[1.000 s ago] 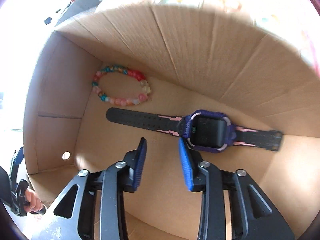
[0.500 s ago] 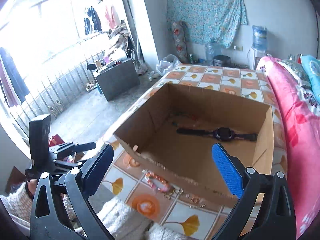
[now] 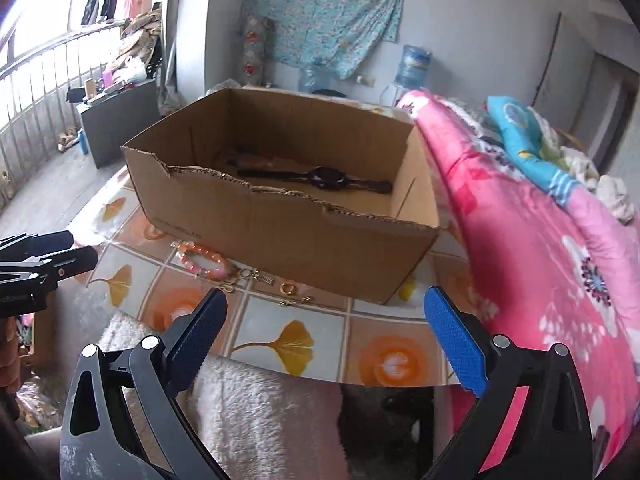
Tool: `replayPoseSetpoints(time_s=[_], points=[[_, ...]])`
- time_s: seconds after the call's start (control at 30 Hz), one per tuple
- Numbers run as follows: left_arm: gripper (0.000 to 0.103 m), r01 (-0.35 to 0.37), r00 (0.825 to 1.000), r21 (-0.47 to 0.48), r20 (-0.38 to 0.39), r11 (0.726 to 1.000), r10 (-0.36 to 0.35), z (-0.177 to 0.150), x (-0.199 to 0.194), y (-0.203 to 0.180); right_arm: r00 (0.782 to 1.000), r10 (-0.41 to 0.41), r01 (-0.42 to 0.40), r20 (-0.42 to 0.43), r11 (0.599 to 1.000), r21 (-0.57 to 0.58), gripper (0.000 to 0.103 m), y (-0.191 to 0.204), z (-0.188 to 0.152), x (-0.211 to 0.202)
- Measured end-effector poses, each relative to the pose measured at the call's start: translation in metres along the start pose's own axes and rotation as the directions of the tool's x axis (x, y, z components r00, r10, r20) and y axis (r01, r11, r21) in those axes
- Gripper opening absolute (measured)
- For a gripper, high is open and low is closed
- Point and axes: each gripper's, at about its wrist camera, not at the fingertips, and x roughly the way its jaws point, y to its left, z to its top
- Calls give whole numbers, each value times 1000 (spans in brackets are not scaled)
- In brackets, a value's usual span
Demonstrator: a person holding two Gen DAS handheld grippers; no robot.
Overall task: Organize jewelry
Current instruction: 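Raise both tools out of the box and pull back, then move both tools back toward the small gold rings and chains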
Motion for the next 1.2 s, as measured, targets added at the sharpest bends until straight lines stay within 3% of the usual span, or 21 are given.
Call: replayPoseSetpoints(time_s=[0.1, 0.23, 0.33, 0.5, 0.67, 0.73, 0.87, 1.07, 1.2], points=[[75, -7, 1000, 3, 18, 1000, 7, 2, -6, -3, 999, 22, -24, 37, 998, 53, 95, -10, -4, -5], [75, -23, 999, 9, 30, 1000, 22, 6, -7, -7, 977, 193, -202, 95, 974, 103, 95, -26, -9, -8], [75, -34, 999, 19, 35, 999, 33, 11, -5, -11, 963, 257, -267, 85, 953, 145, 95, -35, -8, 2], [76, -76, 997, 61, 12, 995, 76, 15, 13, -16, 955, 291, -295, 50, 936, 193, 95, -45, -13, 22], [76, -72, 997, 86, 32, 994, 70, 16, 21, -16, 933, 360, -356, 23, 907, 227, 94, -56, -18, 41], [75, -48, 998, 94, 37, 994, 44, 16, 24, -16, 916, 402, -391, 2, 890, 236, 87, -55, -17, 50], [61, -5, 999, 145, 53, 989, -3, 21, 29, -21, 901, 433, -421, 0, 876, 237, 75, -51, -8, 62], [45, 42, 996, 166, 76, 985, -55, 42, 37, -22, 907, 420, -413, 27, 877, 246, 59, -52, 16, 77], [41, 64, 995, 157, 68, 986, -76, 52, 45, -18, 911, 413, -403, 15, 881, 246, 54, -51, 22, 83]])
